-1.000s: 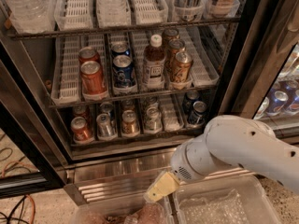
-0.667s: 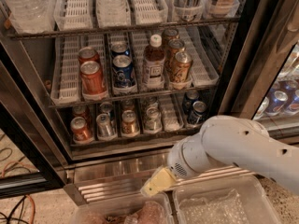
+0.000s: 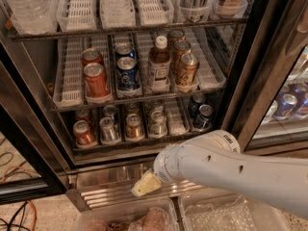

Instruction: Pick redbull can from bottom shelf of fridge

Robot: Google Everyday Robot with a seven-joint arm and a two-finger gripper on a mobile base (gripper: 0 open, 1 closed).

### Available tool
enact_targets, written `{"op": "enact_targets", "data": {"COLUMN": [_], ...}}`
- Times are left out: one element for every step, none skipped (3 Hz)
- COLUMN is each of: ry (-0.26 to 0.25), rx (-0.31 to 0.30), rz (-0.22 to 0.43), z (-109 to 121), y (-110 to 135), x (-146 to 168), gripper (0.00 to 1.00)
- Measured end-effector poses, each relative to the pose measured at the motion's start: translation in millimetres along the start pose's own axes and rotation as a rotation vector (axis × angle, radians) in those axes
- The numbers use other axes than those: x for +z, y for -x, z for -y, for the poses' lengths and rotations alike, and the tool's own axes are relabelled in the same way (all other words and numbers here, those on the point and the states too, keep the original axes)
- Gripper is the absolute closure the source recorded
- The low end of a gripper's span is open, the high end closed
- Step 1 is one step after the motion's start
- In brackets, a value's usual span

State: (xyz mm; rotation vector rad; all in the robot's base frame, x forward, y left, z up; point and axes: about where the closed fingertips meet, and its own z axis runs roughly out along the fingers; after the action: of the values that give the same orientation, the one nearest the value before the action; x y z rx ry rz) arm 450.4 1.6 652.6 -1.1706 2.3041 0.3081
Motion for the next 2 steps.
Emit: {"op": "enact_targets", "data": {"ry": [-0.128, -0.164], "rx": [-0.077, -0.100], "rz": [0.076, 0.154], "z": [17, 21], "y": [9, 29], "x": [-13, -22], "gripper": [0.00, 0.00]}}
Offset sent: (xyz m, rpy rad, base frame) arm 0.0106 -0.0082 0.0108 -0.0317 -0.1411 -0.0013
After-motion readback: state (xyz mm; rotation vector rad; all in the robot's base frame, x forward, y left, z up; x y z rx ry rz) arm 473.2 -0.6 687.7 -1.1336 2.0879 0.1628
